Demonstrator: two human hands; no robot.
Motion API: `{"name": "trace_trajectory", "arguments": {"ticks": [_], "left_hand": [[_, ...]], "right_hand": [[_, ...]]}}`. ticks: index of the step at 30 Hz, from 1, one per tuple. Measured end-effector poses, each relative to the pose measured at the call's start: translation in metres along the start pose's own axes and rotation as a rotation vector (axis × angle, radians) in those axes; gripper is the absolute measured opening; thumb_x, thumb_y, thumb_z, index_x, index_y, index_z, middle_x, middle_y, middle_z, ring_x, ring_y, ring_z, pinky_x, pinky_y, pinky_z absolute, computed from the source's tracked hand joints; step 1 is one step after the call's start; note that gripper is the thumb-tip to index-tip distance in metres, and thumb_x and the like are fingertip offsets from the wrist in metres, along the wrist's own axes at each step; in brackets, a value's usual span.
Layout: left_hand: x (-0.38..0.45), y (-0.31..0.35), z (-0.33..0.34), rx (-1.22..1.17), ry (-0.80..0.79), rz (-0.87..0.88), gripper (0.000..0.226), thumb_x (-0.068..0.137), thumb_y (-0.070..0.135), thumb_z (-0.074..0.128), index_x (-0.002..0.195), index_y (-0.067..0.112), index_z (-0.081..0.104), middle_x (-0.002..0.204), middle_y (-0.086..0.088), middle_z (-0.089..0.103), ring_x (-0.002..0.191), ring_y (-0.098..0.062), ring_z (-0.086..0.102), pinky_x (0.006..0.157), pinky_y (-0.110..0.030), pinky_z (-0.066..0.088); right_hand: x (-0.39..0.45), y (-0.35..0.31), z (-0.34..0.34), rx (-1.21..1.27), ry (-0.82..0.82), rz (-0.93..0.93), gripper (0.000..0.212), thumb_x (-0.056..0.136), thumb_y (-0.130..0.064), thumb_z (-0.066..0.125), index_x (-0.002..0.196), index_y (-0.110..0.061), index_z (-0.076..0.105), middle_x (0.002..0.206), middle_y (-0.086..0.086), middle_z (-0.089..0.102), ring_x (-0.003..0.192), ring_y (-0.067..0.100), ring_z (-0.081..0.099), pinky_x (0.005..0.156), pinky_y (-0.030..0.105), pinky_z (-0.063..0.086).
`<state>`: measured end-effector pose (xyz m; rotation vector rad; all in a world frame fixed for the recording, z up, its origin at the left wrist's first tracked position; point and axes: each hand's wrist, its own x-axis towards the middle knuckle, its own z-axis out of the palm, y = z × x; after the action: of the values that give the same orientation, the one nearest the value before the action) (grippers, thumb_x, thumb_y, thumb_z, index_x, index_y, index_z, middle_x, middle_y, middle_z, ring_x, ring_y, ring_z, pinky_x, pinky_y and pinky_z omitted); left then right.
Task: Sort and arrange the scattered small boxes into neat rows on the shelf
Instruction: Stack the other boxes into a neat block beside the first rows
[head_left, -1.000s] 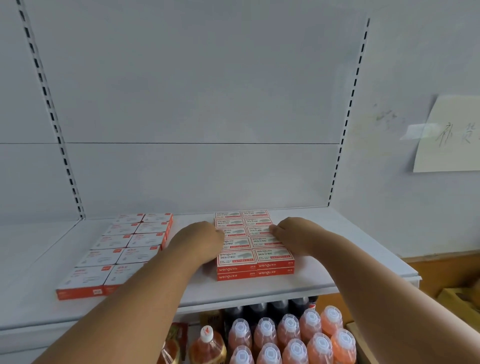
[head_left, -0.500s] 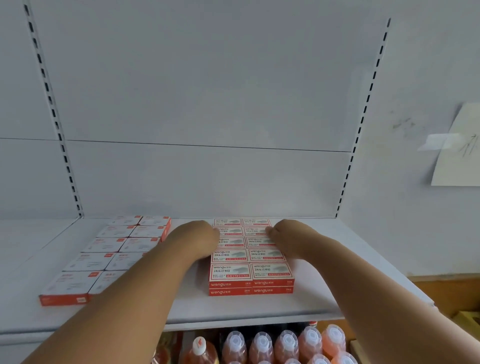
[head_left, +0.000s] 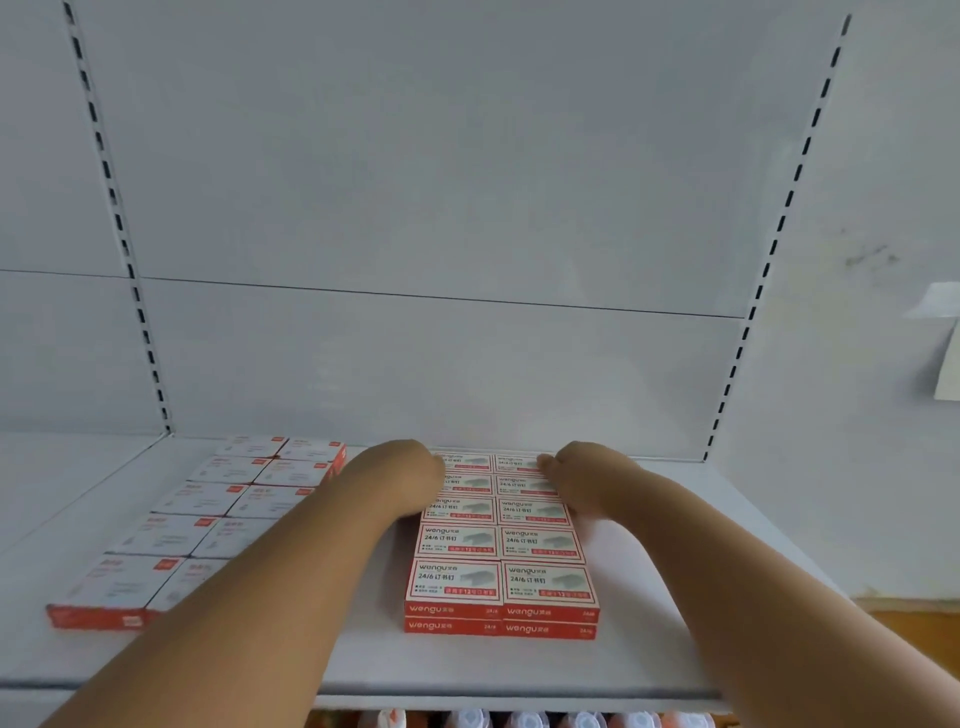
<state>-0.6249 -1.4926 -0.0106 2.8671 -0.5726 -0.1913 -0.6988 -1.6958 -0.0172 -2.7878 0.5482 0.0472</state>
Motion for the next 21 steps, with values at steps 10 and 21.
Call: {"name": "trace_trajectory", "arguments": {"ticks": [10,21], "left_hand": [[0.01,-0.003,0.004,-0.029,-0.009,0.003,0.036,0.101,0.034,0.032,0.093,0.015,0.062,0.086,-0.002,0.059,0.086,-0.018,0.059,0.073,-0.029,0.044],[0.014,0.022,0.003,-0.252,0.153,0.178,0.029,0.099,0.029,0.044,0.121,0.022,0.062,0.122,0.001,0.062,0.106,-0.019,0.058,0.093,-0.036,0.049]], "right_hand": [[0.007,0.001,0.003,-0.11,-0.001,-0.03,0.052,0.102,-0.046,0.026,0.106,-0.009,0.062,0.103,0.007,0.065,0.088,0.024,0.056,0.076,0.031,0.043],[0.007,-0.018,0.007,0.279,0.127,-0.231,0.021,0.094,-0.034,0.05,0.101,-0.026,0.068,0.1,-0.009,0.068,0.094,0.013,0.062,0.084,0.032,0.052]]}}
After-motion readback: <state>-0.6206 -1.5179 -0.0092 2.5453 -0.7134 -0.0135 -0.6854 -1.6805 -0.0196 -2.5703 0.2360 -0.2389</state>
